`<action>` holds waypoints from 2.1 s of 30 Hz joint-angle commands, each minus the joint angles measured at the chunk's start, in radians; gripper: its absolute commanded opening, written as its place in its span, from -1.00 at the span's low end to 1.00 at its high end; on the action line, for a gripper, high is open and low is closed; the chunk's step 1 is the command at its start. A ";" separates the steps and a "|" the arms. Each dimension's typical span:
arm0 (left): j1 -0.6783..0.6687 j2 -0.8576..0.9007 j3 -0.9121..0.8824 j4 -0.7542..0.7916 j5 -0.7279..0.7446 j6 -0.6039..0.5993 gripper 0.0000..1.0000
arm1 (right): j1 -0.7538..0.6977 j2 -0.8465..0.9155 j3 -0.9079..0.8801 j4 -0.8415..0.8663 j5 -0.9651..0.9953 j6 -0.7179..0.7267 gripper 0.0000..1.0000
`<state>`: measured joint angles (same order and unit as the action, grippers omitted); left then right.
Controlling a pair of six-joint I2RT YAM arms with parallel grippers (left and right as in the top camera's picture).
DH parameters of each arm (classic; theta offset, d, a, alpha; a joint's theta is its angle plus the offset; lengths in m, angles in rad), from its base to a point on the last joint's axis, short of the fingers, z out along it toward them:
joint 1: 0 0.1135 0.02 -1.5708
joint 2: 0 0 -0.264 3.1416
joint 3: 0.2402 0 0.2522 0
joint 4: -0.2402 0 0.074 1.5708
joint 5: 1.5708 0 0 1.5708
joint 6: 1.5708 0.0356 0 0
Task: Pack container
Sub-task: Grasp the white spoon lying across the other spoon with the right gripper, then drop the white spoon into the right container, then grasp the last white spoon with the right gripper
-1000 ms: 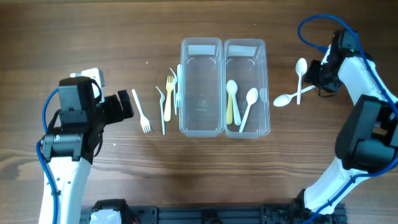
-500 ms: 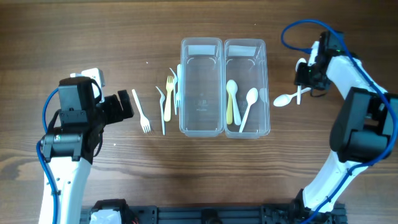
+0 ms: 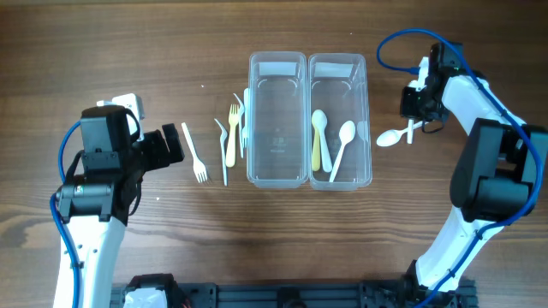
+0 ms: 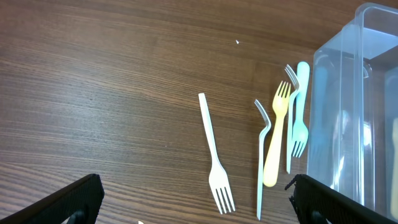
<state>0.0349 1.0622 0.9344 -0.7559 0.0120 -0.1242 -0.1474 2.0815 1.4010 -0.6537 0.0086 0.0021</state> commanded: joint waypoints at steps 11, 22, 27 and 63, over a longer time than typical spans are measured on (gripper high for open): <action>0.007 -0.002 0.019 0.008 -0.006 0.016 1.00 | 0.089 -0.441 0.130 -0.217 -0.144 0.151 -0.91; 0.007 -0.002 0.019 0.010 -0.006 0.016 1.00 | 0.413 -0.330 0.017 -0.168 -0.114 0.395 -0.91; 0.007 -0.002 0.019 0.010 -0.006 0.016 1.00 | 0.464 -0.206 0.011 -0.158 -0.129 0.374 -0.92; 0.007 -0.002 0.019 0.008 -0.006 0.016 1.00 | 0.049 -0.131 -0.018 -0.327 -0.036 0.919 -0.16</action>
<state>0.0349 1.0622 0.9344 -0.7486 0.0120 -0.1242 -0.1017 1.8908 1.3933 -0.9943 0.0040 0.8658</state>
